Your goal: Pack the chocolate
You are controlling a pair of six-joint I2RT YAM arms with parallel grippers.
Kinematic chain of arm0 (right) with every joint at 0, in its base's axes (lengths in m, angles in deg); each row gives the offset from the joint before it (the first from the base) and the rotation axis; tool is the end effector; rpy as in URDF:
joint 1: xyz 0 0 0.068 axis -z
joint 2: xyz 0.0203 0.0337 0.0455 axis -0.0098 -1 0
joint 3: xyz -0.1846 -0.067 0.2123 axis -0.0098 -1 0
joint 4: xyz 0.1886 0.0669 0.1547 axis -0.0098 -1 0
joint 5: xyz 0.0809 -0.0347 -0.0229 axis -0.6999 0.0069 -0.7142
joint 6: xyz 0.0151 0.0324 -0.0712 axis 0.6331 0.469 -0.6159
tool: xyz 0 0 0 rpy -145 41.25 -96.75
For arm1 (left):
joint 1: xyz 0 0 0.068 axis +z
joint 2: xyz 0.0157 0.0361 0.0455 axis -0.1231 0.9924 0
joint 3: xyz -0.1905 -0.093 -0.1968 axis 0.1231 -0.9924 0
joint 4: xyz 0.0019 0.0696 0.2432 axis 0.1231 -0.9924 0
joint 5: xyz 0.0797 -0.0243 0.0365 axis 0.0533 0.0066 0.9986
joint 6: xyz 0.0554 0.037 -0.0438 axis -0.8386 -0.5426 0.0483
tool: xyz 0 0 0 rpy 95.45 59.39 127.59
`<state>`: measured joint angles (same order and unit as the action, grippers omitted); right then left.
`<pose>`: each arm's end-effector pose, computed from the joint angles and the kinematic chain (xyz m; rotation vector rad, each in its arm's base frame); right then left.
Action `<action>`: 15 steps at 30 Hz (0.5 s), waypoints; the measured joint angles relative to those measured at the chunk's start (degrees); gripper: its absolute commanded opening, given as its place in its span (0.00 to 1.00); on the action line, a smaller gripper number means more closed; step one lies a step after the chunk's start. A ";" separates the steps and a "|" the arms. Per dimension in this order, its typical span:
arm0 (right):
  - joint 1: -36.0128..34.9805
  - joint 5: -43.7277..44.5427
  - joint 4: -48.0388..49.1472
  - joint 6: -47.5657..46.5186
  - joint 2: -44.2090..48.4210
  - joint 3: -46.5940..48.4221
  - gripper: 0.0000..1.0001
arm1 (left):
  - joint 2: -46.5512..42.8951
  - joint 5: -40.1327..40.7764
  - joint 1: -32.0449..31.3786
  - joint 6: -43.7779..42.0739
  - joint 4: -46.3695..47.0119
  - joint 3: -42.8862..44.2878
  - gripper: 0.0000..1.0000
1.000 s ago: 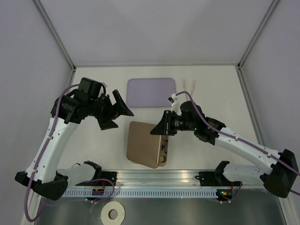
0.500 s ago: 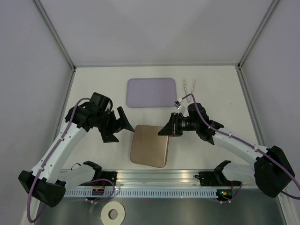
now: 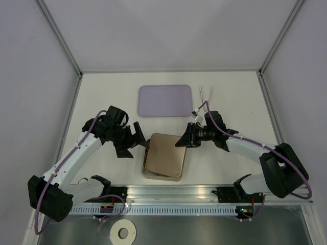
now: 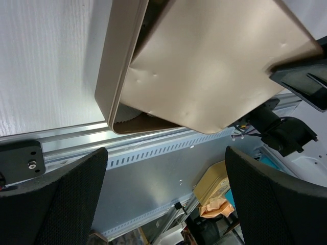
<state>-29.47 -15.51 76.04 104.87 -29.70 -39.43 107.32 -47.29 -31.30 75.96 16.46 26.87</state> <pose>0.2177 0.1744 0.1933 -0.1008 2.4785 1.5097 0.1603 -0.0997 0.2665 -0.4625 2.8925 -0.7973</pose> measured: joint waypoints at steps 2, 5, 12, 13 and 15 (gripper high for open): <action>0.39 -0.04 0.09 -0.76 -0.07 -0.24 0.45 | 1.05 0.00 0.00 -0.46 0.61 -1.07 1.00; 0.94 0.02 0.28 -1.60 -0.59 -0.59 0.50 | 1.38 0.00 0.00 -0.85 1.51 -1.55 1.00; 3.50 1.99 -2.67 -5.14 -1.18 -0.90 0.55 | 1.36 0.00 0.00 -1.09 3.72 -3.34 0.99; 3.82 2.60 -3.93 -6.08 -1.38 -0.63 0.55 | 1.36 0.00 0.00 -1.09 3.69 -3.80 1.00; 4.24 3.52 -6.12 -7.63 -1.53 -0.20 0.54 | 1.36 -0.02 0.00 -1.09 3.96 -4.55 1.00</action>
<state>-25.23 -11.99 69.92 97.24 -31.23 -39.63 108.67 -47.31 -31.30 74.87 20.41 22.32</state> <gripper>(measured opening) 0.546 0.993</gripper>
